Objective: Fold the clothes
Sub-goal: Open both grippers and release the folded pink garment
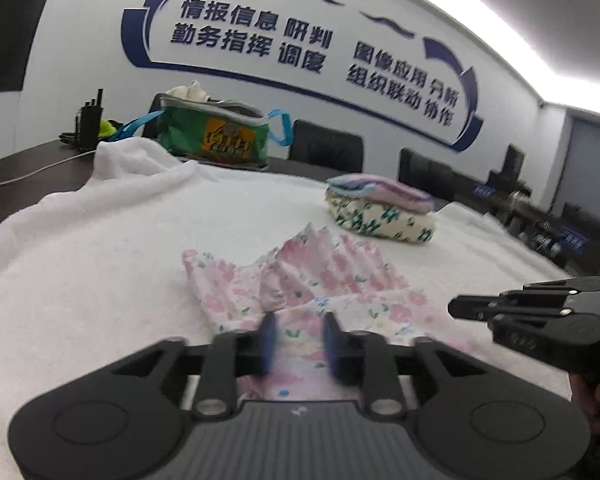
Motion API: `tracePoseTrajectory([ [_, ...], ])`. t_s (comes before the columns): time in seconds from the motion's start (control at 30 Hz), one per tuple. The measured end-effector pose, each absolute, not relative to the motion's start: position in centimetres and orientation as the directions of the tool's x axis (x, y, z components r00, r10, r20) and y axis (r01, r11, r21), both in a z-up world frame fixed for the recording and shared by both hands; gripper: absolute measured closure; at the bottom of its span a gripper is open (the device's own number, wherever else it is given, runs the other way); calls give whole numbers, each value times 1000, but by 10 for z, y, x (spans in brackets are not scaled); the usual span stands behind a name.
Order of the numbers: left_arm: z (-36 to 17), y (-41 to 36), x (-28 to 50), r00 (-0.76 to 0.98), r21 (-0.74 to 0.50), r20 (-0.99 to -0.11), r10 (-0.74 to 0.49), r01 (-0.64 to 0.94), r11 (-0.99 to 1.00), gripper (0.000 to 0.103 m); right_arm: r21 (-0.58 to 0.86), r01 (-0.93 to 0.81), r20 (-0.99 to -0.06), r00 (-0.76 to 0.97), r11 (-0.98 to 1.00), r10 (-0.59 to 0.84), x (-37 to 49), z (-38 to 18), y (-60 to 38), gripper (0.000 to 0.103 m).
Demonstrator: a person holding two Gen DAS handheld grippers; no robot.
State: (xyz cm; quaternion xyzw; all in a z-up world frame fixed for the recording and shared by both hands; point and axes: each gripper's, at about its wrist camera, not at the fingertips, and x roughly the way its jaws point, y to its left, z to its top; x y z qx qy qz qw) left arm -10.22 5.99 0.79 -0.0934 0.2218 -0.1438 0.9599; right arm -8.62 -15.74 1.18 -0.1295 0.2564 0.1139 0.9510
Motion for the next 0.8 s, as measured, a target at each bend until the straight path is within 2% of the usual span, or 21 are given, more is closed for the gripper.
tracePoseTrajectory([
  [0.03,10,62,-106,865,-256,-383,-326,240,936,67,-168,-298,-489,853,940,183,-91,18,-159,102],
  [0.13,19,75,-122,897,-301,-300,-325,234,924,68,-145,-397,-402,860,906,313,-108,34,-153,100],
  [0.17,24,80,-129,908,-310,-267,-322,235,921,70,-134,-436,-402,845,890,354,-110,36,-146,100],
  [0.23,31,81,-135,908,-284,-258,-331,256,924,70,-106,-503,-420,805,858,420,-104,34,-134,100],
  [0.3,31,72,-136,892,-213,-290,-347,294,932,71,-100,-532,-460,774,841,435,-95,24,-122,100],
  [0.43,11,45,-126,836,-59,-441,-326,335,940,77,-109,-552,-521,740,827,425,-80,4,-118,100],
  [0.47,9,45,-127,838,-56,-439,-324,334,941,77,-116,-560,-514,741,821,433,-82,5,-121,100],
  [0.53,14,57,-134,840,-86,-412,-353,350,933,75,-140,-577,-487,748,804,452,-89,10,-131,93],
  [0.6,19,69,-141,841,-115,-383,-381,366,923,70,-176,-590,-470,754,788,459,-99,16,-148,61],
  [0.67,23,84,-151,830,-129,-360,-425,407,904,50,-214,-609,-458,753,764,472,-111,21,-167,58],
  [0.73,24,101,-163,796,-111,-359,-487,481,869,41,-257,-655,-456,731,711,508,-129,25,-186,58],
  [0.8,24,104,-177,776,-27,-372,-508,538,842,40,-305,-691,-459,710,656,534,-148,27,-199,53],
])
